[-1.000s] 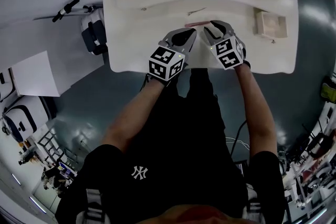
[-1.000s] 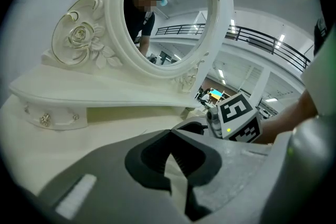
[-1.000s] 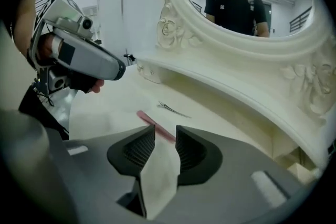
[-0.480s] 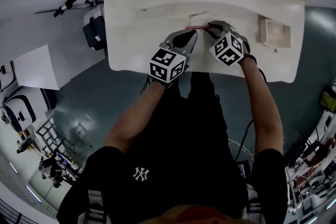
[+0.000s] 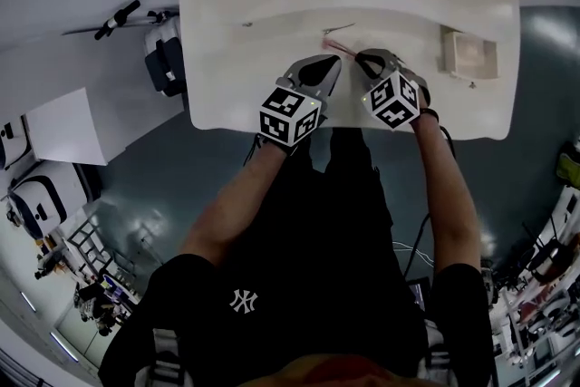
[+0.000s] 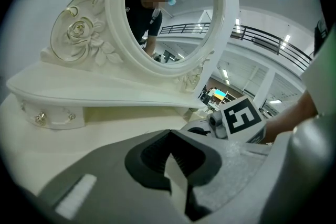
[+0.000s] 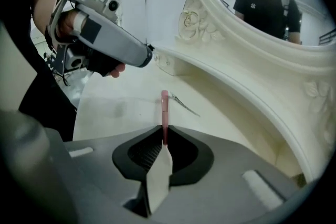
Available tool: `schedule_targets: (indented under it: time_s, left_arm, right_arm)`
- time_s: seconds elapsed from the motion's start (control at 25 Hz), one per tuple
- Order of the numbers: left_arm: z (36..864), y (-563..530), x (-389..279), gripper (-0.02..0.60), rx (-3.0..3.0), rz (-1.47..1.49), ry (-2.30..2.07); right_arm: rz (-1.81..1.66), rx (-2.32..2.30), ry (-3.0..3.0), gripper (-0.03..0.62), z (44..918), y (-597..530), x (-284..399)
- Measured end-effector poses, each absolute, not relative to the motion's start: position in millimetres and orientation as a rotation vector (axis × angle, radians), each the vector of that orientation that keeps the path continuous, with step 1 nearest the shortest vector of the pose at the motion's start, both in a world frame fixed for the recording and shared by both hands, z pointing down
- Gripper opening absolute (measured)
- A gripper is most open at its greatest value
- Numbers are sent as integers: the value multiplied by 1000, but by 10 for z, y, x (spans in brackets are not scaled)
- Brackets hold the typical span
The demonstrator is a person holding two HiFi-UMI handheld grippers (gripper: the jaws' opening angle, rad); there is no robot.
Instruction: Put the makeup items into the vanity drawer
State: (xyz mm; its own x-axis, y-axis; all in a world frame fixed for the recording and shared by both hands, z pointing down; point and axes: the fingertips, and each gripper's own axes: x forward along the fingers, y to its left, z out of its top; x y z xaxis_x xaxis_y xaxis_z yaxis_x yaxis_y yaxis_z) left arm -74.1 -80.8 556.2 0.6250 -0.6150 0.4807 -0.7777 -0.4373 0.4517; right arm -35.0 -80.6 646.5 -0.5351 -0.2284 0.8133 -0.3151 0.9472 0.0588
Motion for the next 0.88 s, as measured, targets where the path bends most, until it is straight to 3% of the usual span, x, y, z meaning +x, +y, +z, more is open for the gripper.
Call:
schedule_targets:
  time_s: [0.48, 0.88]
  left_arm:
    - [5146, -804, -348, 0, 2363, 317, -910]
    - [4821, -867, 366, 0, 2472, 293, -753]
  right_arm:
    - [140, 702, -2148, 61, 5874, -682, 145]
    - [115, 907, -2050, 61, 5463, -765, 1163]
